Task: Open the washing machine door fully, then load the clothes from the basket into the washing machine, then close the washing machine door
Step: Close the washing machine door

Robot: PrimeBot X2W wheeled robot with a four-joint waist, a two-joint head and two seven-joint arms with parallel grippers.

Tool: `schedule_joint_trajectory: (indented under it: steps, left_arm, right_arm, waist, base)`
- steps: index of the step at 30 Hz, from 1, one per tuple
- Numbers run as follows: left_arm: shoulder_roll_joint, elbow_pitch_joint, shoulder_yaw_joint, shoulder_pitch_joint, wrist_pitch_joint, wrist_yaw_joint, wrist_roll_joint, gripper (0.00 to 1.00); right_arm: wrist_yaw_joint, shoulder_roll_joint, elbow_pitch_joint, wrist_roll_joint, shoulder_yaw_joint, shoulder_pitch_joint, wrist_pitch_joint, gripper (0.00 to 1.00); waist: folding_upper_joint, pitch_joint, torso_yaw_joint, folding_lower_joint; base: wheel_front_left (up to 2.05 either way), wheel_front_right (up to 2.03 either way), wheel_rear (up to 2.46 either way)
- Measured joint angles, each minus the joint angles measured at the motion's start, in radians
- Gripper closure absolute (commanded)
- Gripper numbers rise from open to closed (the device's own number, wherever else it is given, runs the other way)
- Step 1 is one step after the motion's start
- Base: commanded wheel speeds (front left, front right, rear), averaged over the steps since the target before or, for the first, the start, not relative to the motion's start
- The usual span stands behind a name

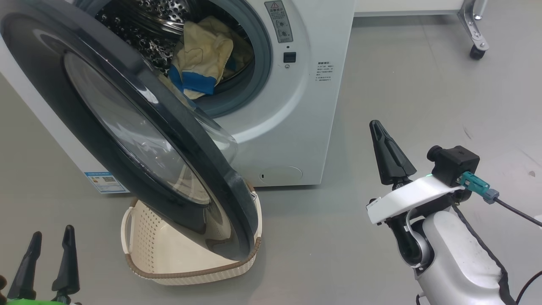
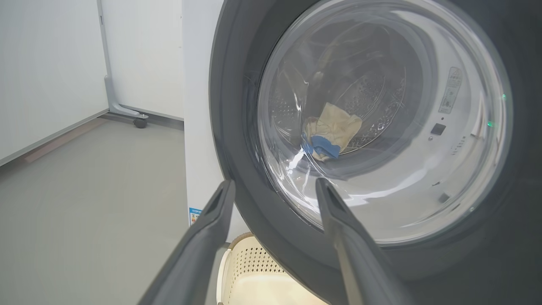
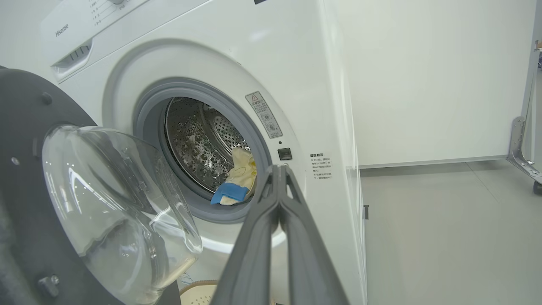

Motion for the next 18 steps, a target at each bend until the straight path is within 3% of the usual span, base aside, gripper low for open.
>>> schedule_joint_trajectory:
  steps: [18]
  left_arm:
    - [-0.011,0.013,-0.043,-0.022,-0.002,0.000,0.000,0.00]
  right_arm:
    - [0.000,0.021,-0.230,0.059,0.125,-0.049,-0.001,1.00]
  waist:
    - [0.0000,-0.023,0.091,0.0000]
  base:
    - [0.00,0.00,0.00]
